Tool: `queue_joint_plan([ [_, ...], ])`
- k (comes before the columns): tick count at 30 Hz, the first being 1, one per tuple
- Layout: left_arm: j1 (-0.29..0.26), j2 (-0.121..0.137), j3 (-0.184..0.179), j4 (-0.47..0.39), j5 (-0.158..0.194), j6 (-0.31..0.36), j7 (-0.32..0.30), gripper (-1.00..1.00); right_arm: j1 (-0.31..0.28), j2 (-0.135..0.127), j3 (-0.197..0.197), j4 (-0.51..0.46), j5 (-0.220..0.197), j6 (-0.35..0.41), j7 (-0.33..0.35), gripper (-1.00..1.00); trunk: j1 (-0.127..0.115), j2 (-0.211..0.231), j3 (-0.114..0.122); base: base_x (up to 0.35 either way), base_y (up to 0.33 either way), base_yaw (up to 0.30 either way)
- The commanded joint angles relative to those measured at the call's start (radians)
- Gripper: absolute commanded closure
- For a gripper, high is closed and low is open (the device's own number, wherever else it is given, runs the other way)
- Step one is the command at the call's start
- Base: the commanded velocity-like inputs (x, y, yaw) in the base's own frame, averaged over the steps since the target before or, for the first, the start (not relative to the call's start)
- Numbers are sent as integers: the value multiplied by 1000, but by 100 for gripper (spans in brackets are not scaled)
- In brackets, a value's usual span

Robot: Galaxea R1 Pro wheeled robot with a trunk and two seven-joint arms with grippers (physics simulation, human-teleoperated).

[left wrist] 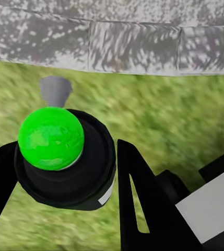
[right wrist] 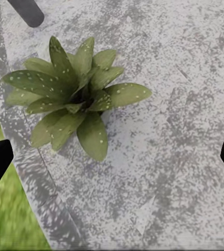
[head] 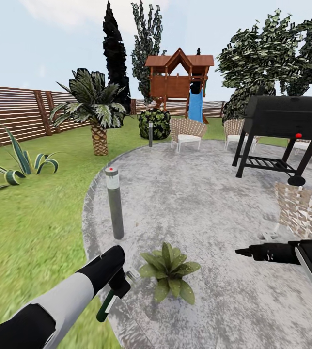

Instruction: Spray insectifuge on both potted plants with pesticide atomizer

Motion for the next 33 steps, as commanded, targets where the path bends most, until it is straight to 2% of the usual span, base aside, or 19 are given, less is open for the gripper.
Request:
queue_joint_plan([
  [1, -1, 0, -2, -1, -10, 1, -10, 100, -1, 0, -1, 0, 2, 6, 5, -100, 0, -1, -1, -166, -110, 0],
  [11, 2, -1, -7, -1, -4, -7, -9, 100, -1, -1, -3, -1, 1, 6, 5, -100, 0, -1, -1, -284, -126, 0],
  [15, 8, -12, -10, -1, -5, -8, -8, 100, -1, 0, -2, -1, 2, 6, 5, -100, 0, -1, -1, -314, -89, 0],
  [17, 10, -24, -9, -1, -4, -56, -9, 100, -1, 0, -1, -1, 1, 6, 5, -100, 0, -1, -1, -315, -21, 0],
  [19, 10, -28, -9, -1, -3, -71, -9, 100, -1, 0, -2, -1, 0, 6, 6, -100, 0, -1, -1, -315, -6, 0],
  [25, 11, -61, -9, -2, -3, -78, -10, 100, -1, 0, -1, -1, 0, 6, 6, -100, 0, -1, -1, -296, -1, 0],
  [31, 11, -67, -8, -3, -2, -79, -10, 100, -1, 0, -1, -1, 0, 6, 6, -100, 0, -1, -1, -216, 0, 0],
  [32, 11, -67, -8, -3, 3, -79, -10, 100, -1, 0, -1, -1, 0, 6, 6, -100, 0, -1, -1, -144, 0, 0],
  [33, 11, -66, -8, -3, 23, -79, -10, 100, -1, 0, -1, -1, 0, 6, 6, -100, 0, -1, -1, -81, 0, 0],
])
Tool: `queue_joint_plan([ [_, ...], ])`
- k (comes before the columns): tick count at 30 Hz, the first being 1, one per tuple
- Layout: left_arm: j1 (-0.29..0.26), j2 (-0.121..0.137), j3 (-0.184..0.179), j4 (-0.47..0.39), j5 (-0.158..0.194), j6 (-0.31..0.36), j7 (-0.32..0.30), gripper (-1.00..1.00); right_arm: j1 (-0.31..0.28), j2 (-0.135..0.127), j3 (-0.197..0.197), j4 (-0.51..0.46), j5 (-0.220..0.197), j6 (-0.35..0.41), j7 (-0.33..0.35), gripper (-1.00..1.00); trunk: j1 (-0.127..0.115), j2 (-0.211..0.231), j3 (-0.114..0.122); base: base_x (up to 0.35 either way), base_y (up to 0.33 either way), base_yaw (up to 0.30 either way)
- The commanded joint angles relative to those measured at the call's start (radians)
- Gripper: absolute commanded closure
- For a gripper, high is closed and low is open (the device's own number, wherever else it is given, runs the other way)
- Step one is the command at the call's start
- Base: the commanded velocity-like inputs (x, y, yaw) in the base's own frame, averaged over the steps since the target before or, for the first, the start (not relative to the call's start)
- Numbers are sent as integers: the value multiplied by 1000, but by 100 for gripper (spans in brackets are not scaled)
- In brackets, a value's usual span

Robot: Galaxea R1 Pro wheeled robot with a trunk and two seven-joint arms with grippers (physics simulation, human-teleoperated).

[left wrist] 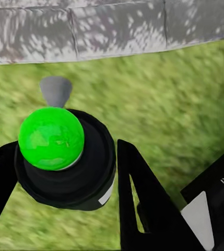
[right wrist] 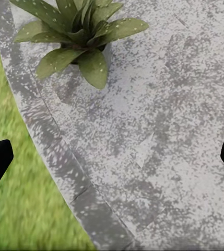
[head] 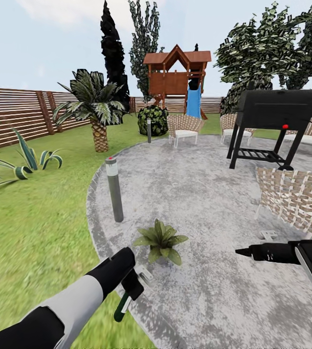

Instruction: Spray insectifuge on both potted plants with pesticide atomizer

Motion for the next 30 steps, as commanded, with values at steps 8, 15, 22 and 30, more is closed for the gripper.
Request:
queue_joint_plan([
  [8, 0, 1, 0, -12, 49, -2, -8, 100, -1, 0, -1, -1, 1, 6, 4, -100, 0, 0, -1, -11, 0, 0],
  [15, 0, 0, 7, -77, 64, -2, -10, 100, -1, 0, -1, -1, 3, 6, 4, -100, -16, 28, 12, 0, 0, 0],
  [22, 0, 0, 5, -77, 227, -94, -7, 100, -1, 0, -1, 34, 1, 6, 6, -100, -42, 77, 33, 0, 0, 0],
  [30, 0, 2, 5, -77, 235, -148, -10, 100, -1, 0, 7, 60, 9, 6, 7, -100, -73, 133, 59, 0, 0, 0],
])
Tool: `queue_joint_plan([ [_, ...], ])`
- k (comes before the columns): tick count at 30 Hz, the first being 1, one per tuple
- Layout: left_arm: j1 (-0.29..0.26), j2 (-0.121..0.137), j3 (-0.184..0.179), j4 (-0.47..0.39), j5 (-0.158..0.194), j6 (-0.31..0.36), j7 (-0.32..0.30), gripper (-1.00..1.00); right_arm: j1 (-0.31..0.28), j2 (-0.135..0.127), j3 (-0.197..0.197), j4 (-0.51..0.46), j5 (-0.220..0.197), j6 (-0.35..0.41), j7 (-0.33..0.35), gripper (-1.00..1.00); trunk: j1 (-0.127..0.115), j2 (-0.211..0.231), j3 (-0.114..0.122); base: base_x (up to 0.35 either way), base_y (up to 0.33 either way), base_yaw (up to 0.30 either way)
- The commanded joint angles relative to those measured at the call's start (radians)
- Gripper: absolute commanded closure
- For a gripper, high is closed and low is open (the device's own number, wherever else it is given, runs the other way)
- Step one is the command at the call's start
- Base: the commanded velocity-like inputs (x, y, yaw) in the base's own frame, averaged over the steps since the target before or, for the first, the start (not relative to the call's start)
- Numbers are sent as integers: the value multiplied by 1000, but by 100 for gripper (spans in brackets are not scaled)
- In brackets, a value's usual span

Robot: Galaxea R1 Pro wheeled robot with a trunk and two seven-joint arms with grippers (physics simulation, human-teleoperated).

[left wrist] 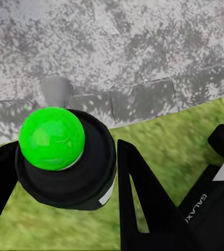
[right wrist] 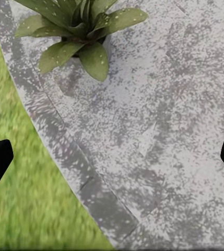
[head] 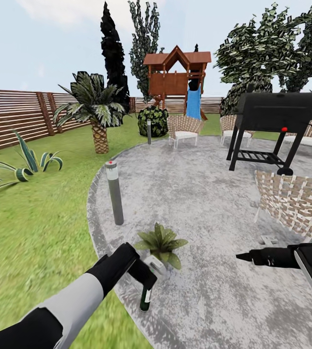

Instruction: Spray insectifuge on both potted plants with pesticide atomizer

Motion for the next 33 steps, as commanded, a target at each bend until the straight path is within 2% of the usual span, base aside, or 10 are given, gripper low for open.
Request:
queue_joint_plan([
  [1, 0, 2, 0, -1, -11, -34, -10, 100, -1, -1, -1, 0, 6, 6, 6, -100, -4, 7, 2, 0, 0, 0],
  [4, 0, 17, 0, 2, -10, -96, -39, 100, -1, -18, -1, -6, 8, 4, 25, -100, -16, 28, 12, 0, 0, 0],
  [6, 0, 38, 0, 3, -10, -135, -89, 100, -1, -52, -1, -9, 8, 1, 128, -100, -23, 42, 18, 0, 0, 0],
  [10, 2, 80, 0, 5, -13, -265, -168, 100, -1, -157, -10, -26, 10, -48, 460, -100, -39, 70, 30, 0, 0, 0],
  [15, 27, 92, -2, 10, -14, -388, -200, 100, -1, -196, -12, -163, 9, -122, 604, -100, -58, 105, 46, 0, 0, 0],
  [17, 37, 93, -2, 11, -16, -449, -205, 100, -1, -233, -13, -227, 8, -126, 712, -100, -65, 119, 52, 0, 0, 0],
  [18, 42, 93, -2, 11, -16, -461, -206, 100, -1, -253, -14, -241, 7, -127, 740, 100, -69, 126, 55, 0, 0, 0],
  [23, 47, 88, -31, 11, -16, -515, -213, 100, -1, -275, -15, -282, 6, -127, 754, 100, -88, 161, 71, 0, 0, 0],
  [30, 47, 39, -146, 10, -15, -543, -213, 100, -1, -275, -12, -391, 4, -127, 754, 100, -115, 210, 93, 0, 0, 0],
  [33, 47, 34, -166, 10, -15, -596, -214, 100, -1, -272, -9, -398, 3, -127, 754, 100, -115, 210, 93, 0, 0, 0],
])
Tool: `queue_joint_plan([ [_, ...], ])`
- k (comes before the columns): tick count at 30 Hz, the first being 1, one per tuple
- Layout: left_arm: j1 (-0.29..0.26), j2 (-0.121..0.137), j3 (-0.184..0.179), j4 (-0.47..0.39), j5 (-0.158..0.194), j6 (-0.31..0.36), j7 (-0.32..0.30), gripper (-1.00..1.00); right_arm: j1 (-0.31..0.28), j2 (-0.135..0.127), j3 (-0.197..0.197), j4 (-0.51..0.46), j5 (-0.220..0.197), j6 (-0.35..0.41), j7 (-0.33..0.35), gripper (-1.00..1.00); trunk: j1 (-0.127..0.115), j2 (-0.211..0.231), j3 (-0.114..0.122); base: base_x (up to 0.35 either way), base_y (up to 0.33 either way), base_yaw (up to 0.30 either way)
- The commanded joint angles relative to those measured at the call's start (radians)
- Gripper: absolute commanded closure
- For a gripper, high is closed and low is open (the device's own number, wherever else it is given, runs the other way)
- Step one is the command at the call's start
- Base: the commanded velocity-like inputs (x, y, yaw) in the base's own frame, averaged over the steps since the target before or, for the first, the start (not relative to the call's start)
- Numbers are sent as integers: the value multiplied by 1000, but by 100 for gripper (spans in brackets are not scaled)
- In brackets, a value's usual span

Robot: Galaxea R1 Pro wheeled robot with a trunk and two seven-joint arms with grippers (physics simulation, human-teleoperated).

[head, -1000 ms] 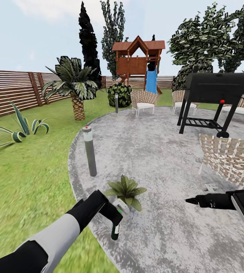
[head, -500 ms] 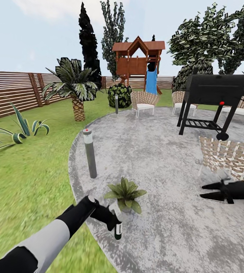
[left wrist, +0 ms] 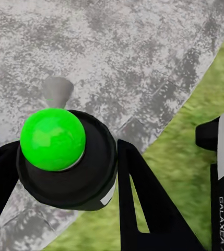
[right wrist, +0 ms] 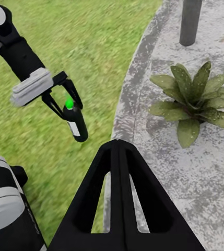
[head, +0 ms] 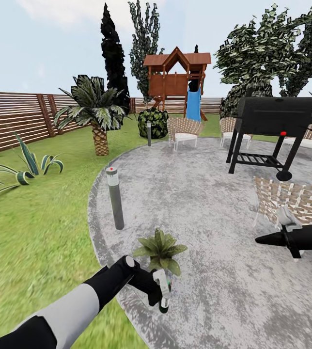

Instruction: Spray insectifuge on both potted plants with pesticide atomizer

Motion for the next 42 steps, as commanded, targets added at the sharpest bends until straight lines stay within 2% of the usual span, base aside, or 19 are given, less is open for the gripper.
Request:
queue_joint_plan([
  [1, 0, 0, -1, -2, -2, -13, -4, 100, -1, 0, 1, -2, 2, 11, 5, 100, 0, -1, -1, 0, 0, 0],
  [6, 0, -1, -2, -7, 0, -102, -4, 100, -1, 3, 4, -3, 4, 11, 5, 100, 0, -1, -1, 0, 0, 0],
  [7, 0, -7, -2, -10, 1, -116, -4, 100, -1, 3, 4, -3, 6, 11, 5, 100, 0, -1, -1, 0, 0, 0],
  [10, 0, -46, 1, -12, 3, -128, -4, 100, -1, 6, 4, -2, 10, 11, 5, 100, 0, -1, -1, 0, 0, 0],
  [12, -1, -61, 3, -14, 3, -128, -3, 100, -1, 39, 4, -1, 18, 11, 4, 100, 0, -1, -1, 0, 0, 0],
  [13, -1, -67, 4, -24, 3, -128, -3, 100, -1, 63, 5, -1, 41, 12, 4, 100, 0, -1, -1, 0, 0, 0],
  [15, -1, -68, 4, -51, 3, -127, -2, 100, -1, 94, 5, -1, 102, 14, 5, 100, 0, -1, -1, 0, 0, 0],
  [18, -1, -68, 5, -65, 3, -127, -1, 100, -1, 111, 7, -1, 138, 15, 5, 100, 0, -1, -1, 0, 0, 0],
  [24, -1, -68, 5, -69, 5, -121, 6, 100, -1, 115, 7, -1, 147, 15, 5, 100, 0, -1, -1, 0, 0, 0],
  [29, -2, -68, 6, -76, 4, -4, 44, 100, -1, 113, 7, -1, 148, 15, 5, 100, 0, -1, -1, 0, 0, 0],
  [30, -4, -68, 6, -89, 2, 46, 47, 100, -1, 112, 7, -1, 148, 15, 5, 100, 0, -1, -1, 0, 0, 0],
  [31, -6, -68, 6, -92, 2, 67, 47, 100, -1, 112, 7, -1, 149, 15, 5, 100, 0, -1, -1, 0, 0, 0],
  [33, -15, -68, 6, -105, -1, 229, 49, 100, -1, 113, 7, -1, 151, 15, 5, 100, 0, -1, -1, 0, 0, 0],
  [34, -24, -68, 6, -114, -2, 287, 48, 100, -1, 114, 7, -1, 154, 14, 5, 100, 0, -1, -1, 0, 0, 0],
  [37, -41, -68, 5, -126, -4, 342, 43, 100, -1, 120, 7, 0, 171, 14, 4, 100, 0, -1, -1, 0, 0, 0],
  [39, -45, -68, 4, -127, -6, 354, 41, 100, -1, 156, 8, 0, 198, 14, 3, 100, 0, -1, -1, 0, 0, 0],
  [41, -46, -68, 3, -127, -6, 358, 40, 100, -1, 248, 8, 0, 270, 12, 4, 100, 0, -1, -1, 0, 0, 0],
  [42, -46, -68, 2, -127, -6, 359, 39, 100, -1, 267, 9, 0, 296, 12, 5, 100, 0, -1, -1, 0, 0, 0],
])
